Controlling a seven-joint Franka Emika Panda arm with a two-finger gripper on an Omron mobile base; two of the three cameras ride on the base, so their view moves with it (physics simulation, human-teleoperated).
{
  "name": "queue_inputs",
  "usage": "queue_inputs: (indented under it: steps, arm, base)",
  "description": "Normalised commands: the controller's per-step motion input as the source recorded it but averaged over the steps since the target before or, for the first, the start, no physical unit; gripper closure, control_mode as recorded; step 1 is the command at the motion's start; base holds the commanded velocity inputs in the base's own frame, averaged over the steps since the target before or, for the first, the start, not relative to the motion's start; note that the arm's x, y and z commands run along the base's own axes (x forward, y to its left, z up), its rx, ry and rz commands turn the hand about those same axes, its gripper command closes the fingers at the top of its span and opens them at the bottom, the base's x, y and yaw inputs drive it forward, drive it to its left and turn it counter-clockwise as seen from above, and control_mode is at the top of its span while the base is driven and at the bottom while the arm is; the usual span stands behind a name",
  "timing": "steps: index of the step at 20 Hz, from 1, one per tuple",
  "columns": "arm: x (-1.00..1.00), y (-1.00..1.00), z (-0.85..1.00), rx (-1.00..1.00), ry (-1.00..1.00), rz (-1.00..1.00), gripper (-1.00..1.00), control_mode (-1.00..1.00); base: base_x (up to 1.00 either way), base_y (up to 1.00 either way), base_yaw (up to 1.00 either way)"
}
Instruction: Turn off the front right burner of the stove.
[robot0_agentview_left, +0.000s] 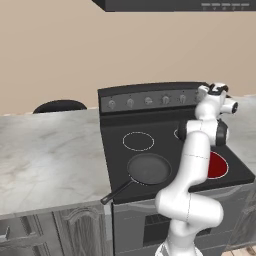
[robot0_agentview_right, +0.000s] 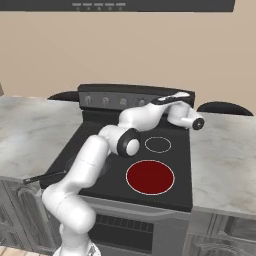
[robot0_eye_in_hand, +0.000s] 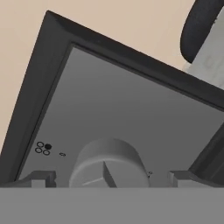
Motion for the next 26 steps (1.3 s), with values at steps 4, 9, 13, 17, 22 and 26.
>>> queue_inputs:
  steps: [4,9,13,17,22,26]
  arm:
    - [0.12,-0.16,0.0,0.0,0.0,0.0,-1.0,-1.0]
    - [0.14,0.02,0.0,0.0,0.0,0.0,-1.0,-1.0]
    - [0.02,0.0,0.02,0.0,0.0,0.0,-1.0,-1.0]
    - [0.0,0.0,0.0,0.0,0.0,-0.02,1.0,-1.0]
    - [0.01,0.02,0.0,0.0,0.0,-0.03,1.0,-1.0]
    - [0.02,0.0,0.0,0.0,0.0,-0.05,1.0,-1.0]
  base:
    - [0.0,0.0,0.0]
    - [0.0,0.0,0.0]
    - [0.0,0.0,0.0]
    - [0.0,0.0,0.0]
    - [0.0,0.0,0.0]
    - [0.0,0.0,0.0]
